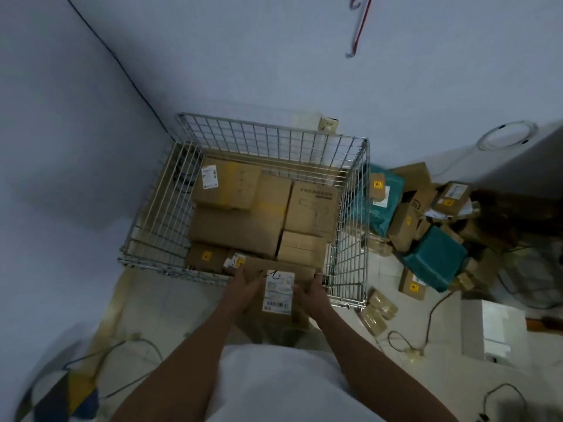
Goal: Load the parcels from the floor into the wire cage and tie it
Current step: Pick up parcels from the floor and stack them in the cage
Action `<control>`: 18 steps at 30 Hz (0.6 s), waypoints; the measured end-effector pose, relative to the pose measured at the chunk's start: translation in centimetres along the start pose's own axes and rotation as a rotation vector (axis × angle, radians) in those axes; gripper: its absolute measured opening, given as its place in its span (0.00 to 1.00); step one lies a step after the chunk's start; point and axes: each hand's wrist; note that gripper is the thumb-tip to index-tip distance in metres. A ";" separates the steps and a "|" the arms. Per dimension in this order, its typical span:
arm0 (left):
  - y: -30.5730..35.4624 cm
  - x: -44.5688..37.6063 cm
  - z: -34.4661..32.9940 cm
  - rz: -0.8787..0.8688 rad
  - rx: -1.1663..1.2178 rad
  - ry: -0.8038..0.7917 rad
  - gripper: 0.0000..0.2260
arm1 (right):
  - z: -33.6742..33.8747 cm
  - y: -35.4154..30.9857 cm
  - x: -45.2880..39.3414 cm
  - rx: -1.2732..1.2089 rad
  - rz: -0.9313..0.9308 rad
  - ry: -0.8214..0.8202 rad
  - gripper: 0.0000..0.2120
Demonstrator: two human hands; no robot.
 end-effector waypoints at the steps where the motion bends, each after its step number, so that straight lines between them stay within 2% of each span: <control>1: 0.0 -0.3 -0.1 0.002 -0.003 0.000 0.38 | -0.2 0.8 -0.6 0.014 -0.028 -0.004 0.29; 3: -0.5 -1.9 -0.1 0.022 -0.057 -0.002 0.45 | -0.3 1.1 -1.0 0.064 -0.045 0.018 0.28; 5: 0.0 -2.9 0.0 0.052 -0.113 -0.010 0.47 | -0.2 1.2 -1.7 0.140 -0.051 0.062 0.30; 9: 1.8 -3.2 0.6 -0.016 -0.480 -0.097 0.44 | -0.3 0.9 -2.9 0.204 -0.114 0.040 0.31; 12: 2.4 -4.5 1.9 -0.091 -0.671 -0.176 0.33 | -0.4 1.3 -3.9 0.183 -0.163 0.053 0.33; 14: 2.7 -6.1 2.4 -0.140 -0.692 -0.161 0.28 | 0.2 -0.6 -3.7 0.121 -0.186 0.041 0.23; 16: 3.0 -8.2 2.5 -0.156 -0.729 -0.158 0.27 | 1.3 -2.4 -5.0 0.115 -0.158 -0.045 0.06; 17: 3.5 -9.3 2.5 -0.165 -0.747 -0.164 0.26 | 2.0 -3.4 -6.0 0.121 -0.127 -0.092 0.02; 18: 4.2 -10.2 2.6 -0.159 -0.718 -0.173 0.26 | 2.6 -3.9 -7.1 0.125 -0.142 -0.117 0.05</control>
Point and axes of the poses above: each hand's wrist, its own x-axis away from the middle knuckle, its own z-axis out of the back of the hand, y = z × x, and after that the axes turned 6 degrees about z, right-handed
